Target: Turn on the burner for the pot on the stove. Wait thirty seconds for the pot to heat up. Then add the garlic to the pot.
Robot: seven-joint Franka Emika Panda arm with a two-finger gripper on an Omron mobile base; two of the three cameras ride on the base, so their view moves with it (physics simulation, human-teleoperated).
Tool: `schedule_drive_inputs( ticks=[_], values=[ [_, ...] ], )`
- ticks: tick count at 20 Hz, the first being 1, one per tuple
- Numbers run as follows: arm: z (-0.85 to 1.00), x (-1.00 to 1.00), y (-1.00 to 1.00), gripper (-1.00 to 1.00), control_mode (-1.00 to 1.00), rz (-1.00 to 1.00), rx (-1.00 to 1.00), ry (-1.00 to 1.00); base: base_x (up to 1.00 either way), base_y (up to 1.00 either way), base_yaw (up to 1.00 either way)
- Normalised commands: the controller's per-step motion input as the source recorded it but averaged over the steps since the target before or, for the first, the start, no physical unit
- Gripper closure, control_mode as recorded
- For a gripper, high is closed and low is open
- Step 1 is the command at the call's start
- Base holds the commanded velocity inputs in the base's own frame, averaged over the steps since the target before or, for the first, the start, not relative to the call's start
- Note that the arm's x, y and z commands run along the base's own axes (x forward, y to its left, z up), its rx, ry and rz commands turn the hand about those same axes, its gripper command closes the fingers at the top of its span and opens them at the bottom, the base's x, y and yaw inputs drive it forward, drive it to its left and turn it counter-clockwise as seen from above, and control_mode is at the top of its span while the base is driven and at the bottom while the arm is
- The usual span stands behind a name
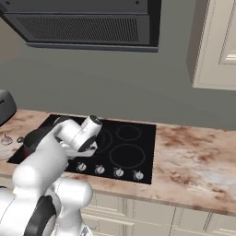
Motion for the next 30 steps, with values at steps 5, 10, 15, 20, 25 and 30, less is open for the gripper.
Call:
schedule_drive_inputs(
  ticks=[5,10,15,20,25,30],
  values=[
    [0.82,0.03,0.09,1.0,-1.0,-0.07,-0.01,-0.05,0.0,0.0,0.0],
    [0.04,0.34,-0.3,1.0,-1.0,0.01,0.0,0.04,0.0,0.0,0.0],
    [0.0,0.05,-0.07,1.0,-1.0,0.0,0.0,0.0,0.0,0.0,0.0],
    [0.0,0.04,-0.02,1.0,-1.0,0.0,0.0,0.0,0.0,0.0,0.0],
    [0.0,0.03,0.0,1.0,-1.0,0.0,0.0,0.0,0.0,0.0,0.0],
    [0.0,0.01,0.0,1.0,-1.0,0.0,0.0,0.0,0.0,0.0,0.0]
  ],
)
